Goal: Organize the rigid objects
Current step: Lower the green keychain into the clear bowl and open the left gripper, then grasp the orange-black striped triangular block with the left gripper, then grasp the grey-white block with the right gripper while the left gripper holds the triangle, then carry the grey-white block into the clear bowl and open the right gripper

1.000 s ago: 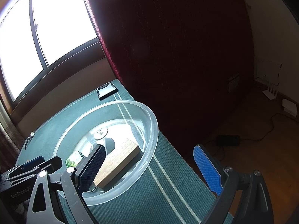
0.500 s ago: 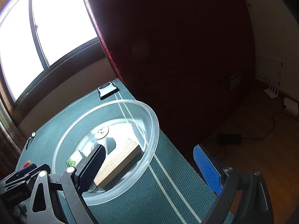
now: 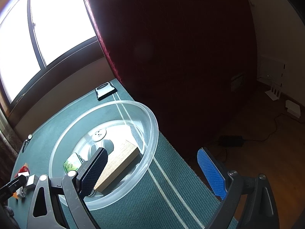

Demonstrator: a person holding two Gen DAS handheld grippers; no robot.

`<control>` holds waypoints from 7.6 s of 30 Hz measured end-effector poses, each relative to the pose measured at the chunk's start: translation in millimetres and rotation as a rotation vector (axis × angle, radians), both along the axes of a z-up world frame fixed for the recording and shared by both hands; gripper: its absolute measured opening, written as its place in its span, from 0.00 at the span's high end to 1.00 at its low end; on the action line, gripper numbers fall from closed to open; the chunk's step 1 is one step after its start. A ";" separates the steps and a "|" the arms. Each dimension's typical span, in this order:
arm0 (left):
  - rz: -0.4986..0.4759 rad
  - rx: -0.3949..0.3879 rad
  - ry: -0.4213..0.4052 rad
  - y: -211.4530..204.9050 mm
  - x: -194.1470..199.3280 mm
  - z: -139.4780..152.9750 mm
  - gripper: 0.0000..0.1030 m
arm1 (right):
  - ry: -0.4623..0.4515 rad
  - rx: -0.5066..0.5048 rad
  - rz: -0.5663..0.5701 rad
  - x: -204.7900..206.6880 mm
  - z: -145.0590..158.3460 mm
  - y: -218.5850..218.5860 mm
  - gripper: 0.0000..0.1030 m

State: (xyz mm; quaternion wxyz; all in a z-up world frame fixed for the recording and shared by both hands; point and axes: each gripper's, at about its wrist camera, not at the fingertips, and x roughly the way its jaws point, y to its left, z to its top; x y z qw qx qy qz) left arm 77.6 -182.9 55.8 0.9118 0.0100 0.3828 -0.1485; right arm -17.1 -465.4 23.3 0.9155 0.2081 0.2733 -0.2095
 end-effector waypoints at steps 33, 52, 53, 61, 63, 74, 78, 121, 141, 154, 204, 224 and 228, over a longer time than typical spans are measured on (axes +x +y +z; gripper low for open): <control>0.403 0.042 0.000 208.9 18.5 -20.8 0.23 | 0.003 -0.164 0.199 -0.8 37.7 128.7 0.03; 0.365 -0.001 0.028 212.8 37.9 -44.6 0.70 | 0.079 -0.112 0.451 32.4 19.1 202.9 0.03; 0.365 -0.003 0.017 212.1 35.1 -43.3 0.71 | 0.081 -0.108 0.464 35.1 19.3 206.7 0.03; 0.371 -0.014 -0.046 212.4 23.7 -35.0 0.70 | 0.099 -0.043 0.564 63.1 18.2 239.6 0.03; 0.376 -0.022 -0.051 213.5 22.3 -34.3 0.70 | 0.102 -0.033 0.580 71.6 18.2 247.9 0.03; 0.431 -0.060 -0.027 225.6 21.2 -37.8 0.70 | 0.136 -0.027 0.647 117.2 21.8 296.2 0.12; 0.432 -0.071 -0.016 226.9 22.5 -39.6 0.70 | 0.166 -0.014 0.653 131.5 16.9 308.3 0.21; 0.435 -0.112 0.027 233.0 27.8 -46.7 0.70 | 0.159 -0.214 0.639 129.1 4.8 305.7 0.49; 0.434 -0.115 0.027 232.3 29.1 -47.2 0.70 | 0.201 -0.166 0.604 129.7 0.8 308.3 0.42; 0.429 -0.119 0.027 231.2 29.5 -47.6 0.70 | 0.196 -0.165 0.597 122.7 2.6 303.6 0.68; 0.344 -0.164 -0.062 223.6 16.3 -30.4 0.70 | 0.084 -0.072 0.160 57.4 29.1 118.5 0.69; 0.275 -0.115 -0.053 185.4 -2.8 -19.1 0.70 | 0.053 -0.041 0.094 8.4 21.5 72.4 0.37; 0.234 -0.110 -0.059 165.5 -6.5 -11.9 0.70 | 0.029 -0.034 0.146 8.7 25.9 77.8 0.29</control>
